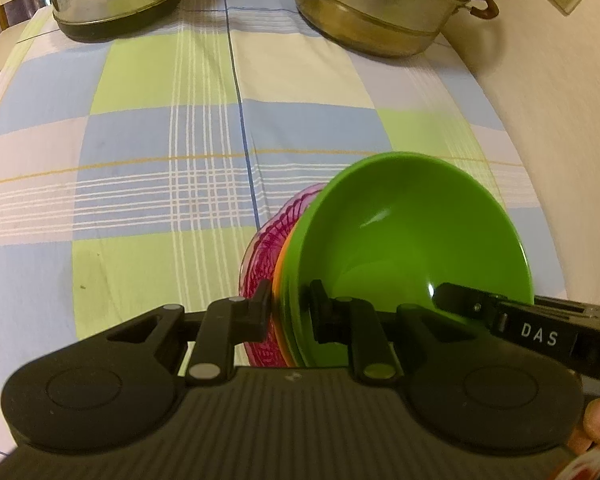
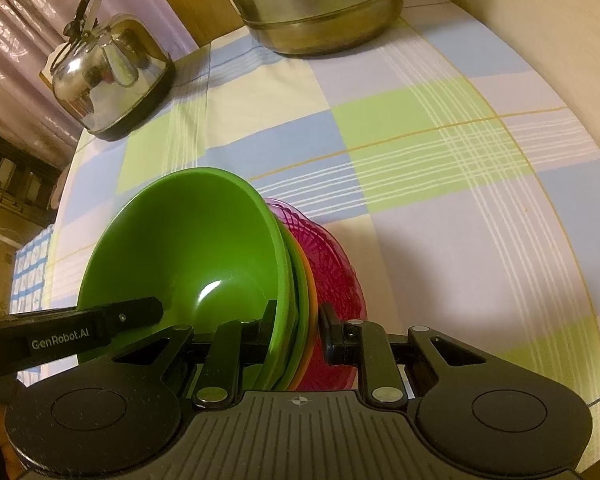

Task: Organize plates and bowls
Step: 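Open both grippers and withdraw them up from the stacked dishes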

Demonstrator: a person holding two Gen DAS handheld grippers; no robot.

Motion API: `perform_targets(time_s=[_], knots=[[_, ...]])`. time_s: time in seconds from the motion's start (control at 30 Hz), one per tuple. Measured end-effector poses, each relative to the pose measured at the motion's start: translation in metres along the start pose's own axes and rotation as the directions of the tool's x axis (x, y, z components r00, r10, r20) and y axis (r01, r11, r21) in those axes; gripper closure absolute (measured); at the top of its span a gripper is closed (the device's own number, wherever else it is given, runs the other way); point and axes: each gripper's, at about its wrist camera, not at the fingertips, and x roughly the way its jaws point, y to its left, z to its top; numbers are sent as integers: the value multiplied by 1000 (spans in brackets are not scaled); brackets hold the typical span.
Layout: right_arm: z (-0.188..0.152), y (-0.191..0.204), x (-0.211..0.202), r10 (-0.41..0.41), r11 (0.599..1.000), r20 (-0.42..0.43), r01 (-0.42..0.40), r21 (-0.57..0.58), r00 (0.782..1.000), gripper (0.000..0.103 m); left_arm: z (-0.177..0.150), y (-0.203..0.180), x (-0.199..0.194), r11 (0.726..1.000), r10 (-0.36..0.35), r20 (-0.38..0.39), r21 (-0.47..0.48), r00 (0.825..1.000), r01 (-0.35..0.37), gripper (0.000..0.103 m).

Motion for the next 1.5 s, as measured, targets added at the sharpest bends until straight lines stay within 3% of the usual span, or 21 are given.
perform_targets(time_s=[0.23, 0.3, 0.37, 0.4, 0.57, 0.73, 0.87, 1.0, 1.27, 1.5], knots=[[1, 1, -3, 5, 1000, 7, -5, -14, 1000, 79, 0, 0, -2, 1000, -11, 6, -1, 1000, 11, 85], [1, 2, -6, 11, 1000, 18, -11, -24, 1000, 68, -1, 0, -3, 1000, -17, 10, -3, 1000, 17, 84], [1, 5, -10, 9, 999, 31, -8, -31, 999, 31, -2, 0, -4, 1000, -22, 14, -6, 1000, 23, 80], [1, 6, -13, 9, 999, 44, -8, -36, 999, 28, -2, 1, -6, 1000, -27, 18, -7, 999, 27, 77], [0, 8, -22, 8, 998, 69, -4, -57, 998, 28, -5, 2, -17, 1000, -26, 50, -6, 998, 27, 67], [-2, 5, -33, 13, 998, 88, -8, -55, 996, 28, -7, 5, -32, 999, -37, 92, -20, 995, 39, 45], [-4, 3, -45, 25, 998, 108, -19, -52, 994, 28, -11, 5, -49, 999, -33, 144, -7, 989, 34, 34], [-6, 2, -59, 48, 998, 127, -42, -48, 991, 28, -20, 8, -72, 999, -49, 203, -11, 978, 53, 15], [-15, -5, -92, 78, 997, 173, -77, -14, 982, 28, -53, 11, -107, 1000, 15, 305, -14, 952, -11, 1], [-35, -16, -118, 71, 997, 197, -76, 20, 978, 28, -92, 9, -129, 996, 89, 354, -25, 931, -86, 0]])
